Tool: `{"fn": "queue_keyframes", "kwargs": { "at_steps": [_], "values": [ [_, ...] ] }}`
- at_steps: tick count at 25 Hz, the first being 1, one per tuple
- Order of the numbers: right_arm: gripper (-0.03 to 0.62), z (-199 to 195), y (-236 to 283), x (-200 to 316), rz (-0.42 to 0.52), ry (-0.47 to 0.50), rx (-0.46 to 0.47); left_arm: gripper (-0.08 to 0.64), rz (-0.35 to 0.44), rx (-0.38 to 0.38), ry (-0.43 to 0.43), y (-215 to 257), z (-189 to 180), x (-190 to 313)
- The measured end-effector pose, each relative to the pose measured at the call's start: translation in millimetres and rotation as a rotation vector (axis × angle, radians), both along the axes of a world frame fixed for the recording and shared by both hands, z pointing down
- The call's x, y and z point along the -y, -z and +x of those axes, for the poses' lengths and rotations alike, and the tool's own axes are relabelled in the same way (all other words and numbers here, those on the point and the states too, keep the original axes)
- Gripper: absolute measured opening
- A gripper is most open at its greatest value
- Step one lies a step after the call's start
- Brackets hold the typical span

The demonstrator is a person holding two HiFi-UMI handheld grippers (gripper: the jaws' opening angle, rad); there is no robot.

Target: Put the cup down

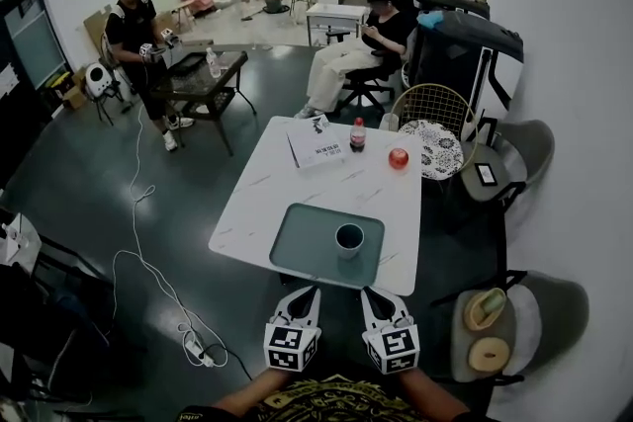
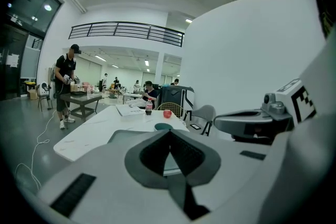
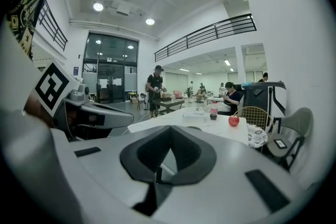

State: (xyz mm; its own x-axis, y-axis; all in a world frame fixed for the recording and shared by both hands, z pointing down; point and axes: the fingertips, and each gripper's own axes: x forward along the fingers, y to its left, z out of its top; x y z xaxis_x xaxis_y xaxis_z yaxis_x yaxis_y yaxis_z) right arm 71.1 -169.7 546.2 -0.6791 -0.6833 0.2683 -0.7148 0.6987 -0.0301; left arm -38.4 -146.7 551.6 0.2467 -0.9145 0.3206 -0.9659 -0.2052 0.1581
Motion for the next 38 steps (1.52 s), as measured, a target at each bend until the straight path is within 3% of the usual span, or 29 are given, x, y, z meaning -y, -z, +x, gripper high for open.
{"fn": "queue_keyframes", "kwargs": {
  "at_steps": [13, 22, 38],
  "values": [
    [0.008, 24.4, 2.5, -55.0, -0.019, 0.032, 0.043, 0.009, 0.009, 0.032, 0.043, 8.2, 25.6, -63.4],
    [0.008, 26.4, 11.4, -79.1, -0.008, 0.02, 0.047, 0.009, 0.031, 0.051, 0.015, 17.3, 29.7, -82.4],
    [0.008, -13.2, 9.5, -120.5, -0.042, 0.009, 0.013, 0.009, 0.007, 0.022, 0.001, 11.3, -21.8, -114.7]
  ]
}}
